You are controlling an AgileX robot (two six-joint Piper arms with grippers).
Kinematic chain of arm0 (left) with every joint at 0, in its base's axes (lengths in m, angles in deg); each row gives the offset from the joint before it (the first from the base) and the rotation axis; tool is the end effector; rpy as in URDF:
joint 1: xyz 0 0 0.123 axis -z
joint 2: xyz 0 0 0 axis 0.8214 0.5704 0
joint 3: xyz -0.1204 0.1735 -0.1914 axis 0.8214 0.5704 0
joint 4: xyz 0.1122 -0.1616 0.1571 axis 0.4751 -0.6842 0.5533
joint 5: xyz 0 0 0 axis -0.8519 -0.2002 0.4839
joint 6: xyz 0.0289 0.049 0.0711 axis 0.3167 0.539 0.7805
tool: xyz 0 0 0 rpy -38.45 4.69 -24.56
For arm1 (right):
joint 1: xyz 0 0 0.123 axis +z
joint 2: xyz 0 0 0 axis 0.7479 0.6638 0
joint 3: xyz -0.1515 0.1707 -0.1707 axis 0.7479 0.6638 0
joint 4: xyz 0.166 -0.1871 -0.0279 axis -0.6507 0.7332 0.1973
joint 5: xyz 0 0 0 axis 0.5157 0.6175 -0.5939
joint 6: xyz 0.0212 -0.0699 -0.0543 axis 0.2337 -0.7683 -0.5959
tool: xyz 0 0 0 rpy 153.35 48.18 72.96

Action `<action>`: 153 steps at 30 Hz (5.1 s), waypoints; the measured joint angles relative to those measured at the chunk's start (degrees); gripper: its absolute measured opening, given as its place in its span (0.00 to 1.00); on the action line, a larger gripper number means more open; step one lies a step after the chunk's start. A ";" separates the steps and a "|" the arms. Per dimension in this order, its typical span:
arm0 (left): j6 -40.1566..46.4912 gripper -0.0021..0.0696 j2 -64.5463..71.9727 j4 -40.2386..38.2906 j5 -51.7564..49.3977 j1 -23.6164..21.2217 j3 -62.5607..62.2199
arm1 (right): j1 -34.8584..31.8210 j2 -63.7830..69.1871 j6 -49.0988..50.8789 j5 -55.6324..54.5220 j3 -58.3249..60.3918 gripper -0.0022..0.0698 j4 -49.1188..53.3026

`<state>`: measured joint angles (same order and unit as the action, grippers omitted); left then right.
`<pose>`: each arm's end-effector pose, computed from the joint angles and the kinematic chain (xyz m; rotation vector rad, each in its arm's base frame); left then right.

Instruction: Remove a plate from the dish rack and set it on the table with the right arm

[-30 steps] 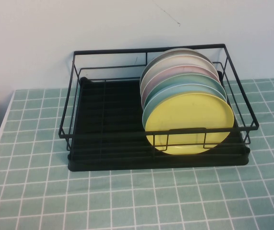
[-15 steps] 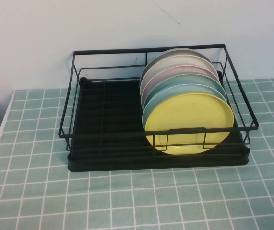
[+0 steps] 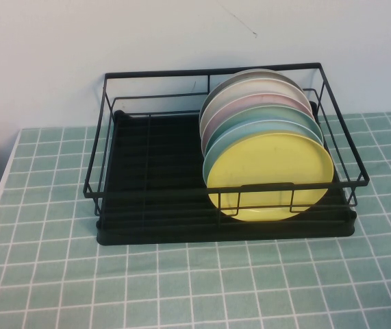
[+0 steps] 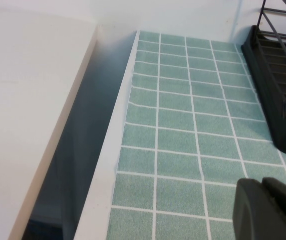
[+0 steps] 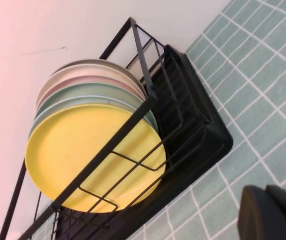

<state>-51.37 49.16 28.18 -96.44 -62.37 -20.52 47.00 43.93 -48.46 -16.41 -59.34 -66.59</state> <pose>0.0535 0.0030 0.1796 -0.2648 1.7907 -0.0916 0.0544 0.0118 0.1806 0.6800 1.6889 0.7280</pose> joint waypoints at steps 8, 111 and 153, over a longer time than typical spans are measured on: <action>0.00 0.02 0.00 0.00 0.00 0.00 0.00 | 0.00 0.00 -13.04 -0.79 0.00 0.03 -0.71; 0.00 0.02 0.00 0.00 0.00 0.00 0.00 | 19.65 99.28 -113.80 13.11 -77.79 0.17 -5.67; 0.00 0.02 0.00 0.00 0.00 0.00 0.00 | 19.96 86.27 -76.41 16.24 -42.38 0.17 -38.70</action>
<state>-51.37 49.16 28.18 -96.44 -62.37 -20.52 66.96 130.19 -124.87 -0.17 -101.72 -105.29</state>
